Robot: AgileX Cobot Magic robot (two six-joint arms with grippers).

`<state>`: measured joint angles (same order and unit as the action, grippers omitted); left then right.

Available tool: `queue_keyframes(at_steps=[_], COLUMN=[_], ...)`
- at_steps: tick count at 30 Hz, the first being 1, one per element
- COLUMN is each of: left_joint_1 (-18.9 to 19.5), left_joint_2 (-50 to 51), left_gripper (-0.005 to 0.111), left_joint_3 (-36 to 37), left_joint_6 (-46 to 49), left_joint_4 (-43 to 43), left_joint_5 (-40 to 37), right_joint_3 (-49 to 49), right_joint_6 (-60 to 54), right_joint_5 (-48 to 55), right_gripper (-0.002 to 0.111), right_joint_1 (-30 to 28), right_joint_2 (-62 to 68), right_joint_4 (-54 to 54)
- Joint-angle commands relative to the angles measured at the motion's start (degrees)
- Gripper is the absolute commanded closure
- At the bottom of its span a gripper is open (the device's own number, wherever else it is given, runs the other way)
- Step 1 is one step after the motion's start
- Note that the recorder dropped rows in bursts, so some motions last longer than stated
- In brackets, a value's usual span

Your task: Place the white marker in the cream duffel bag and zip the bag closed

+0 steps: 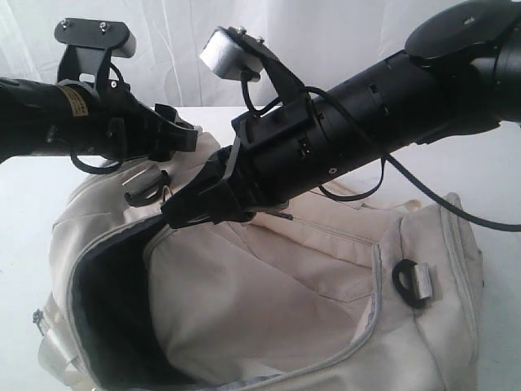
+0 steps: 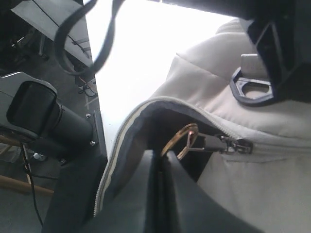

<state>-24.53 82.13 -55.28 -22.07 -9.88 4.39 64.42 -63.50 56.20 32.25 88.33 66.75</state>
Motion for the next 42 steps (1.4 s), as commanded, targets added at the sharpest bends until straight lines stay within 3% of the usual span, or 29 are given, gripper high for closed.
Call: queue_keyframes(at_steps=[1,6,14,22,42], left_joint_1=[-0.22,-0.22,-0.22,-0.22,-0.11], left_joint_2=[1.19,1.32,1.32,1.57,4.58], left_gripper=[0.043,0.051,0.107,0.107,0.107], left_joint_3=[-0.12,-0.12,-0.12,-0.22,-0.22], left_joint_6=[-0.20,-0.63,-3.90,-4.99,-4.99], left_joint_4=[-0.02,-0.02,-0.02,-0.02,1.95], left_joint_5=[0.36,0.36,4.06,8.46,10.74], right_joint_3=[0.06,0.06,0.06,0.06,0.06], right_joint_6=[-0.28,-0.28,-0.28,-0.28,1.37], right_joint_5=[1.50,1.50,1.49,7.92,6.84], right_gripper=[0.108,0.108,0.108,0.108,0.108], right_joint_1=[0.22,0.22,0.34,0.60,8.54], right_joint_2=[-0.76,-0.76,-0.76,-0.76,-0.76], right_joint_4=[1.07,1.07,1.21,3.78,4.10])
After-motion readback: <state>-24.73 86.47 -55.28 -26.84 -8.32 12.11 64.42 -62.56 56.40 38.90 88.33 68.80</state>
